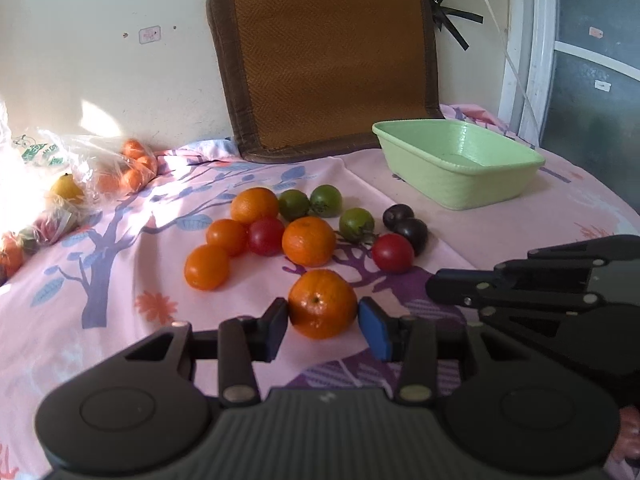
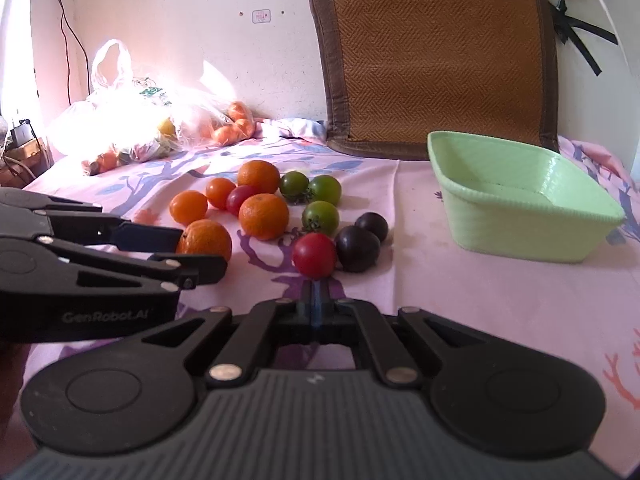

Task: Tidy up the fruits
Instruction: 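Grasp a mandarin orange with the left tool while the right tool grasps a red tomato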

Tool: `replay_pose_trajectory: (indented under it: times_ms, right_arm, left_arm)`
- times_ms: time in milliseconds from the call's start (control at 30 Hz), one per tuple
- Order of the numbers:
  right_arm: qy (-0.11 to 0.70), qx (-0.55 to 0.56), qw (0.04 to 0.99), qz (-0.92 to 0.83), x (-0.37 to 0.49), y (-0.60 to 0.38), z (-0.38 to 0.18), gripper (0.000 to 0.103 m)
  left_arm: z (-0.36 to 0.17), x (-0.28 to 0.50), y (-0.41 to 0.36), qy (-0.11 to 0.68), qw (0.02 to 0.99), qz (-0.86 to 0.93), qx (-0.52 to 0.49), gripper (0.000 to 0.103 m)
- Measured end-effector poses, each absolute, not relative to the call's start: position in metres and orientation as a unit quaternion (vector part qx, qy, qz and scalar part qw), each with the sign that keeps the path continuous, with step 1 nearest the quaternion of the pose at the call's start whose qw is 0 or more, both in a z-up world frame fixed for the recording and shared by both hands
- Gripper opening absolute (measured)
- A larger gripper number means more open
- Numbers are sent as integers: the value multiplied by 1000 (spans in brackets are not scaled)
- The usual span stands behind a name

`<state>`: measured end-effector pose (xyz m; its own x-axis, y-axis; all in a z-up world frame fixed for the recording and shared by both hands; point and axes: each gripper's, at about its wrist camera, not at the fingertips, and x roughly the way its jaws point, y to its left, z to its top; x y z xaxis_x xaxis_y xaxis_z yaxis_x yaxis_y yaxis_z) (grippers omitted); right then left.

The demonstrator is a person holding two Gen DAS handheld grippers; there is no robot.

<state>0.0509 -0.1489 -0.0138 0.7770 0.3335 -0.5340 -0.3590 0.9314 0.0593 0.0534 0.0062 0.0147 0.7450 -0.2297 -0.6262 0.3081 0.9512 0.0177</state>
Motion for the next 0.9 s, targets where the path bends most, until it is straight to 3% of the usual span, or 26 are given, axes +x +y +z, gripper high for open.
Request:
replay_pose_trajectory:
  times_ms: [200, 300, 500, 633, 900]
  right_arm:
    - [278, -27, 939, 201, 57, -156, -11, 14]
    - [285, -21, 934, 213, 67, -154, -11, 24]
    - [300, 1, 926, 228, 84, -148, -11, 26]
    - [303, -6, 926, 225, 87, -139, -12, 33]
    - [292, -19, 929, 226, 86, -135, -12, 30]
  left_arm:
    - [19, 56, 8, 337, 931, -142, 22, 40]
    - [19, 57, 12, 340, 930, -139, 11, 40]
    - [19, 59, 22, 339, 930, -143, 0, 40]
    - [17, 59, 25, 337, 930, -151, -2, 40]
    - [18, 54, 27, 327, 932, -158, -5, 39]
